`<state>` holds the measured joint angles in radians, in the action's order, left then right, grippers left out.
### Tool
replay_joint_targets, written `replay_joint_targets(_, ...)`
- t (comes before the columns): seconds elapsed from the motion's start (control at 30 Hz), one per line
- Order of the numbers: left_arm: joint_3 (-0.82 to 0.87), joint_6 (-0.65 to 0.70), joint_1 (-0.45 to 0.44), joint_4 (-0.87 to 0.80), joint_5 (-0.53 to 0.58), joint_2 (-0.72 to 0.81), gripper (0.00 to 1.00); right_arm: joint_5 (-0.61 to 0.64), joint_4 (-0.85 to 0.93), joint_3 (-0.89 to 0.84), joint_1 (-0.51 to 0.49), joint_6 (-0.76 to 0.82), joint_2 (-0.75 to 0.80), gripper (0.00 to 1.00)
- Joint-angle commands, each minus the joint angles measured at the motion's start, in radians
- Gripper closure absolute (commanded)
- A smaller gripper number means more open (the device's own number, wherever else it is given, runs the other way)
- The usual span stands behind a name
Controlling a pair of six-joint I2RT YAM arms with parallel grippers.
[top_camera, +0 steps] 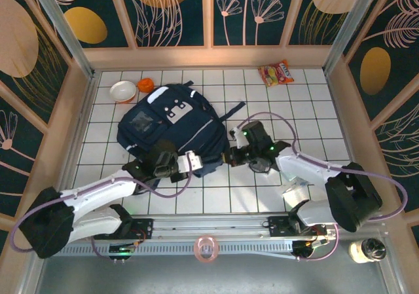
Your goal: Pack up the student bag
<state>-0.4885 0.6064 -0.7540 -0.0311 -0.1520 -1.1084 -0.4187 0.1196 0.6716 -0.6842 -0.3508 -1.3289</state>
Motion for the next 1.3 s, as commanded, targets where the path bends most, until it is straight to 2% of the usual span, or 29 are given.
replay_joint_targets(0.0,-0.002,0.116,0.032,-0.172,0.171,0.051,0.88,0.033,-0.055,-0.058,-0.093,-0.142,0.04,1.0)
replay_joint_targets(0.03,-0.022,0.102,0.032,-0.21,0.165,0.064,0.71,0.036,-0.085,-0.065,-0.114,-0.172,0.044,1.0)
replay_joint_targets(0.07,-0.048,0.083,0.032,-0.249,0.135,0.072,0.58,0.034,-0.104,-0.069,-0.129,-0.188,0.047,1.0)
replay_joint_targets(0.13,-0.102,0.031,0.031,-0.304,0.014,0.078,0.37,0.033,-0.12,-0.064,-0.144,-0.195,0.044,1.0)
replay_joint_targets(0.27,-0.136,-0.079,0.015,-0.266,-0.172,0.045,0.29,0.005,-0.129,-0.039,-0.153,-0.174,0.013,1.0)
replay_joint_targets(0.43,-0.137,-0.202,-0.062,-0.077,-0.114,-0.06,0.25,0.004,-0.111,-0.015,-0.158,-0.155,-0.005,1.0)
replay_joint_targets(0.53,-0.156,-0.238,-0.078,-0.006,-0.088,-0.153,0.25,0.002,-0.113,-0.014,-0.158,-0.157,0.011,1.0)
replay_joint_targets(0.6,-0.167,-0.236,-0.081,0.011,-0.077,-0.214,0.27,-0.001,-0.112,-0.012,-0.158,-0.155,0.024,1.0)
replay_joint_targets(0.63,-0.17,-0.237,-0.082,0.018,-0.06,-0.241,0.35,0.003,-0.106,-0.01,-0.158,-0.154,0.032,1.0)
replay_joint_targets(0.73,-0.182,-0.213,-0.082,-0.009,-0.068,-0.271,0.82,0.057,-0.048,-0.01,-0.14,-0.134,0.048,1.0)
replay_joint_targets(0.77,-0.18,-0.2,-0.083,-0.024,-0.088,-0.261,0.94,0.081,-0.024,-0.013,-0.123,-0.133,0.051,1.0)
replay_joint_targets(0.8,-0.173,-0.176,-0.083,-0.042,-0.12,-0.241,1.0,0.096,-0.007,-0.027,-0.089,-0.132,0.055,1.0)
replay_joint_targets(0.93,-0.093,-0.073,-0.081,-0.082,-0.216,-0.104,1.0,0.12,-0.037,-0.107,0.057,-0.135,0.08,1.0)
replay_joint_targets(1.03,-0.04,0.015,-0.079,-0.137,-0.207,0.014,1.0,0.133,-0.049,-0.115,0.094,-0.119,0.07,1.0)
replay_joint_targets(1.1,-0.015,0.061,-0.057,-0.182,-0.166,0.076,1.0,0.122,-0.075,-0.113,0.069,-0.137,0.065,1.0)
replay_joint_targets(1.17,0.013,0.087,-0.009,-0.215,-0.112,0.13,1.0,0.127,-0.117,-0.119,0.0,-0.166,0.062,1.0)
replay_joint_targets(1.27,0.037,0.082,0.028,-0.228,0.043,0.207,1.0,0.138,-0.167,-0.126,-0.099,-0.217,0.045,1.0)
